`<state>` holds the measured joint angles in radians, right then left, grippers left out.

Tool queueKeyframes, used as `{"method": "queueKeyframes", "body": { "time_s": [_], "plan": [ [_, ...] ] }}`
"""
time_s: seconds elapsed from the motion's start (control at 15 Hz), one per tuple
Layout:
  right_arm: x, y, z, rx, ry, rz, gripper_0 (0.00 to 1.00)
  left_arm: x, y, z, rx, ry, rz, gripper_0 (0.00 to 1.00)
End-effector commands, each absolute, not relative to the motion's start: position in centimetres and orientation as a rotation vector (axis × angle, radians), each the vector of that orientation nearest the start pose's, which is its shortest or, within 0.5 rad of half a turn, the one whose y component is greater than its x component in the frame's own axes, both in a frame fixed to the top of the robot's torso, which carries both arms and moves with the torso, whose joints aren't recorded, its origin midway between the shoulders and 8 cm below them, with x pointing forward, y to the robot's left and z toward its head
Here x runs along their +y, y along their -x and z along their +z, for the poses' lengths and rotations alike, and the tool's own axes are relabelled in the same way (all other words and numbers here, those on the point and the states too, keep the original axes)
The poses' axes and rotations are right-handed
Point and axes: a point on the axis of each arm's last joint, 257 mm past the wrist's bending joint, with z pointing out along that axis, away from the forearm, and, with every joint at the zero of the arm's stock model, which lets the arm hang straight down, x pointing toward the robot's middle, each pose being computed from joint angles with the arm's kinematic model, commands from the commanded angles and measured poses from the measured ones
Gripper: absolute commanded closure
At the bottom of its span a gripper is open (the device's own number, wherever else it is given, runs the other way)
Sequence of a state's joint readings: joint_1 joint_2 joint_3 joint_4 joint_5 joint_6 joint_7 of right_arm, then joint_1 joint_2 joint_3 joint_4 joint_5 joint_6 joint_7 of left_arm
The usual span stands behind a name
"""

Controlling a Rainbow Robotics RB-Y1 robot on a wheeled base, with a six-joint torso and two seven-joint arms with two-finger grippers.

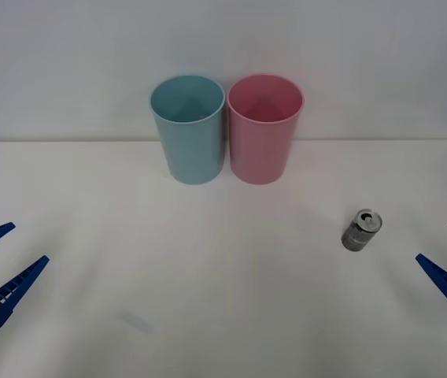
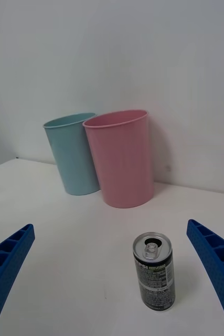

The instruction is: Grasp the object on the table and drop it into the matching bin: aluminum can to the light blue bin, PET bottle to the pink bin.

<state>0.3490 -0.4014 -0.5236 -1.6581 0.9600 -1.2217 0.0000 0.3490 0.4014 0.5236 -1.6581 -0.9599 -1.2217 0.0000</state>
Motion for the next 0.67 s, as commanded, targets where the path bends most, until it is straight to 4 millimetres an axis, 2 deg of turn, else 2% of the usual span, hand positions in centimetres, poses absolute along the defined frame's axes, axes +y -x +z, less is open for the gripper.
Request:
{"method": "queueKeyframes", "body": {
  "time_s": [0.07,0.13,0.47,0.67],
  "plan": [
    [-33.0,-34.2,-16.9,1.441,0.465,0.567,0.00,33.0,-34.2,-16.9,1.441,-0.465,-0.567,0.00],
    [-33.3,-33.9,-17.4,1.453,0.451,0.561,0.00,33.0,-34.2,-16.9,1.441,-0.465,-0.567,0.00],
    [-34.1,-33.6,-17.1,1.468,0.460,0.524,0.00,33.0,-34.2,-16.9,1.441,-0.465,-0.567,0.00],
    [-35.3,-33.6,-18.3,1.506,0.428,0.476,0.00,33.0,-34.2,-16.9,1.441,-0.465,-0.567,0.00]
  ]
}}
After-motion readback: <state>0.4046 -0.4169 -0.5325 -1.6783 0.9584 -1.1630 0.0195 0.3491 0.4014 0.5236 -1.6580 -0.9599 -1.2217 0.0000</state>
